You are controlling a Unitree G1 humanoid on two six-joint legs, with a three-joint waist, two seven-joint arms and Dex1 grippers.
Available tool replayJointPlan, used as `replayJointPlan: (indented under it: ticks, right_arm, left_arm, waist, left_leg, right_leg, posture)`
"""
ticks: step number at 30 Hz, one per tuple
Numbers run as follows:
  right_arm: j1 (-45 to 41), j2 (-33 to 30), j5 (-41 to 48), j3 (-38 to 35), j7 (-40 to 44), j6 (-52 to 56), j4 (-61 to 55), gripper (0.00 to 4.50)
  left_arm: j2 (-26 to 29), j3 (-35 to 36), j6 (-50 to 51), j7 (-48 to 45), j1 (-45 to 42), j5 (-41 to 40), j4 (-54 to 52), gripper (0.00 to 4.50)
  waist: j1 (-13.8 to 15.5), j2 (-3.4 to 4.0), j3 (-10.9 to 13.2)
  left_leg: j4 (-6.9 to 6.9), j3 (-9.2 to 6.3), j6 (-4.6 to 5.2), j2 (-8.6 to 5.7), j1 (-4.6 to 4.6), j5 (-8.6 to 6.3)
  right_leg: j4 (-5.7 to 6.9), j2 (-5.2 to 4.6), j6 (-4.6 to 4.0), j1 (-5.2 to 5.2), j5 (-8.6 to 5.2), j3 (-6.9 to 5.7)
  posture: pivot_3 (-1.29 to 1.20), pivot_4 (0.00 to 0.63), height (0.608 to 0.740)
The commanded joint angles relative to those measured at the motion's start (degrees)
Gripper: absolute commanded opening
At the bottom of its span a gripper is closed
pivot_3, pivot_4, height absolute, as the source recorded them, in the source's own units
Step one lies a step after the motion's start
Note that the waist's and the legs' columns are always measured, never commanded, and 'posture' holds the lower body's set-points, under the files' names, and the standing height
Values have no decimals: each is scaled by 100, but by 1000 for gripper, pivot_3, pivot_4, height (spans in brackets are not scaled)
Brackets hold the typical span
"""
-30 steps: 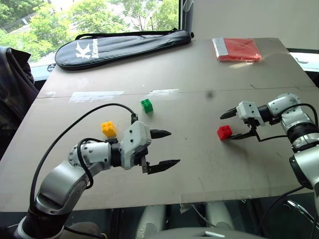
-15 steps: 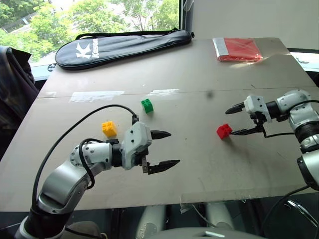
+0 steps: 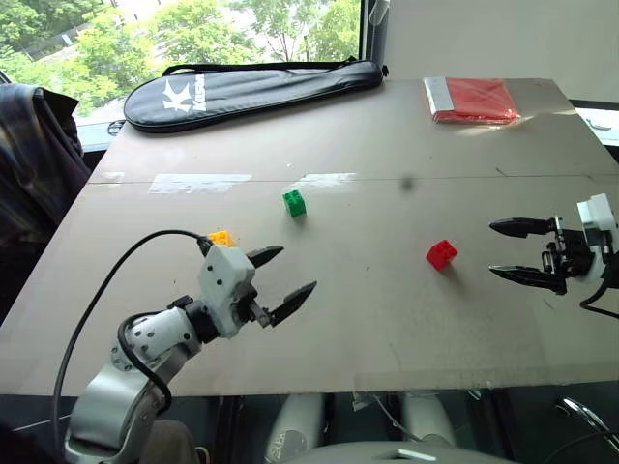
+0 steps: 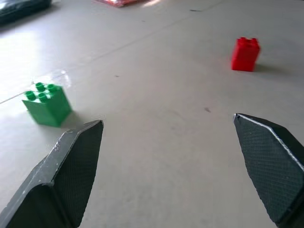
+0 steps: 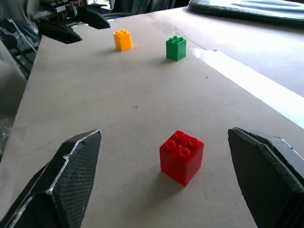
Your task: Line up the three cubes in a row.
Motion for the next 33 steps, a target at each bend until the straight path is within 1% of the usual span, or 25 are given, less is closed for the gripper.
replayJointPlan:
  ticks: [1, 2, 5, 8, 11, 16, 22, 25, 28, 33]
  right_arm:
    - [323, 135, 205, -529, -317, 198, -780, 4371]
    - [420, 188, 235, -628, -377, 244, -919, 4371]
    - [629, 302, 247, -859, -555, 358, -1195, 4371]
    - [846, 394, 241, -1079, -741, 444, -1401, 4371]
    - [991, 488, 164, -1238, -895, 446, -1527, 4371]
    - [1095, 568, 143, -1395, -1054, 458, -1649, 4371]
    - [1177, 606, 171, -1555, -1291, 653, -1792, 4371]
    - [1230, 641, 167, -1635, -1400, 694, -1860, 4371]
    - [1297, 686, 164, -1693, -1607, 773, -1959, 4371]
    - [1385, 740, 237, -1755, -1669, 863, -2152, 4371]
  left_arm:
    - [-738, -409, 81, 1292, -633, 826, 429, 4500]
    - [-903, -551, 139, 1485, -708, 1010, 495, 4500]
    - [-1219, -896, 185, 1893, -859, 1479, 697, 4500]
    - [-1636, -1195, 278, 2516, -1145, 2032, 1144, 4500]
    - [-1998, -1345, 220, 3082, -1489, 2526, 1704, 4500]
    - [-2457, -1390, -43, 3532, -1964, 2827, 2503, 4500]
    - [-2781, -1250, -546, 4185, -2615, 3139, 3720, 4500]
    - [-2902, -1095, -736, 4384, -2916, 3113, 4222, 4500]
    - [-2967, -1086, -939, 4411, -3055, 3113, 4517, 4500]
    - [-3135, -1099, -1083, 4478, -3121, 3109, 4731, 4500]
  waist:
    - [20, -13, 1]
    - [9, -15, -1]
    - [-38, -16, 0]
    - [-18, -17, 0]
    - [9, -17, 0]
    - [20, -19, 1]
    - [69, -20, 1]
    - [91, -20, 1]
    - [95, -20, 1]
    - [95, -20, 1]
  left_leg:
    - [6, -1, 1, -1, 0, 0]
    - [7, -1, 1, -1, -2, 0]
    - [7, 9, 1, -3, -5, -1]
    - [3, 7, -1, -2, -13, -1]
    - [3, 3, 2, -2, -15, -2]
    - [6, 4, 2, -3, -12, -2]
    - [5, 4, 2, -3, -15, -2]
    - [5, 3, 2, -4, -16, -2]
    - [5, 3, 1, -4, -16, -2]
    - [5, 4, 1, -4, -17, -2]
  right_leg:
    - [0, 7, 20, 4, 13, -1]
    - [-2, 9, 36, 4, 22, 0]
    - [-7, 7, 40, 0, 24, 15]
    - [-10, 7, 40, -8, 23, 13]
    - [-8, 6, 40, -7, 23, 6]
    - [-6, 8, 40, -6, 24, 7]
    - [-8, 6, 40, -7, 24, 3]
    - [-8, 6, 41, -6, 24, 1]
    - [-8, 6, 41, -7, 24, 1]
    - [-8, 4, 41, -7, 24, 2]
  posture:
    - [0, 150, 694]
    - [0, 150, 694]
    - [0, 150, 694]
    - [0, 150, 694]
    - [0, 150, 694]
    - [0, 150, 694]
    - [0, 150, 694]
    - [0, 150, 694]
    - [0, 150, 694]
    - [0, 150, 694]
